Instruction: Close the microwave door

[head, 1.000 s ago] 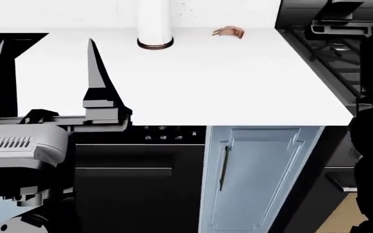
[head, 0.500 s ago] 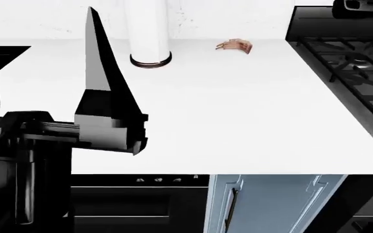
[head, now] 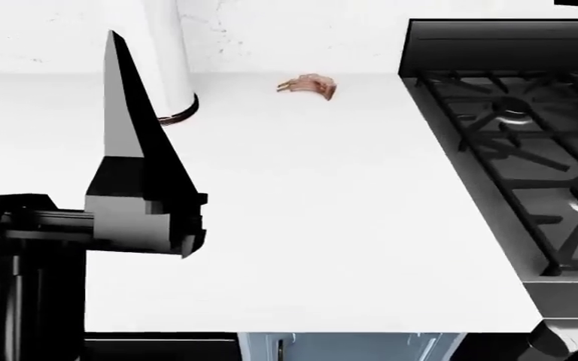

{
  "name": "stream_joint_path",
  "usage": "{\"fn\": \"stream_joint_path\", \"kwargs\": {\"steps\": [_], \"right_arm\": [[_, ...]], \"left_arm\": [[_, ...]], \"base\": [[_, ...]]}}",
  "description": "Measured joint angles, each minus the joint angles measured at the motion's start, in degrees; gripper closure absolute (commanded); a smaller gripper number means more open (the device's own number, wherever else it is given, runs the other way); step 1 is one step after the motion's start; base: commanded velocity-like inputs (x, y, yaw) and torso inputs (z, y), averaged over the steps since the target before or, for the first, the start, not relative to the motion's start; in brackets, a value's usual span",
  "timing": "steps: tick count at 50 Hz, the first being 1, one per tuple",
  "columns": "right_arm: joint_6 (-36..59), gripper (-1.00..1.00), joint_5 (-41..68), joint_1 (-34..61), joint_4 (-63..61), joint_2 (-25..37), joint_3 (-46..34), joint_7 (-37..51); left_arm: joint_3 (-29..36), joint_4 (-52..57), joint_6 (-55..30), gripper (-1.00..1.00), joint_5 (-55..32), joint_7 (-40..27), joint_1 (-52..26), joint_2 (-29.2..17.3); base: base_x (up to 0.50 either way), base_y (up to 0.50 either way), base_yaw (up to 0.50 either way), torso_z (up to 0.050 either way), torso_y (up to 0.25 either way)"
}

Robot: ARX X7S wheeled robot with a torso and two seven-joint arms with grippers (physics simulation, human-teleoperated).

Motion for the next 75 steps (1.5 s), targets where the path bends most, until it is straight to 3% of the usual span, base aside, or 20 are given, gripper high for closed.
{"fn": "stream_joint_path", "kwargs": {"steps": [16, 33, 50, 75], "right_arm": [[0.5, -1.00, 0.6, 0.3, -0.9, 0.4, 0.0, 0.5], [0.9, -1.00, 1.1, 0.5, -1.2, 0.6, -0.1, 1.0], [0.0, -1.00, -0.1, 0.5, -1.4, 1.2, -1.0, 1.4], [-0.5, -1.00, 0.5, 0.6, -1.7, 1.3, -0.8, 1.8]], "left_arm": [[3.9, 0.0, 1.3, -1.00, -0.5, -2.5, -3.0, -1.2], [6.0, 0.0, 1.9, -1.00, -0.4, -3.6, -4.5, -1.5], [7.5, 0.0, 2.2, -1.00, -0.2, -4.4, -5.8, -1.5], [9.3, 0.0, 2.6, -1.00, -0.1, -5.3, -7.4, -1.8]], "base": [[0.25, -0.43, 0.00, 0.000, 0.001], [0.01, 0.00, 0.00, 0.000, 0.000], [0.13, 0.50, 0.00, 0.000, 0.001], [0.00, 0.00, 0.00, 0.000, 0.000]]}}
